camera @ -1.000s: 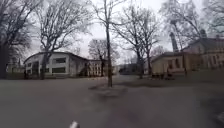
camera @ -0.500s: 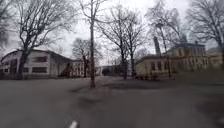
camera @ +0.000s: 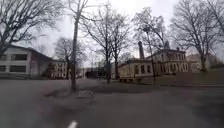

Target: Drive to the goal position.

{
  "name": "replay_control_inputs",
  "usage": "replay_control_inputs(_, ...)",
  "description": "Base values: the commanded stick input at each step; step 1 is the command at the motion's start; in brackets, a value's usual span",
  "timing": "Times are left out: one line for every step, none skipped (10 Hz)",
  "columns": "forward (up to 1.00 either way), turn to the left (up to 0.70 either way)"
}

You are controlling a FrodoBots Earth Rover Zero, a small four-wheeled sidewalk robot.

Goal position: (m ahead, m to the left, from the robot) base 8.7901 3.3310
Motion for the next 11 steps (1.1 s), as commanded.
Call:
replay_control_inputs(1.0,0.0)
replay_control_inputs(1.0,0.0)
replay_control_inputs(1.0,0.0)
replay_control_inputs(1.0,0.0)
replay_control_inputs(1.0,0.0)
replay_control_inputs(1.0,0.0)
replay_control_inputs(1.0,0.0)
replay_control_inputs(1.0,0.0)
replay_control_inputs(1.0,0.0)
replay_control_inputs(1.0,0.0)
replay_control_inputs(1.0,0.11)
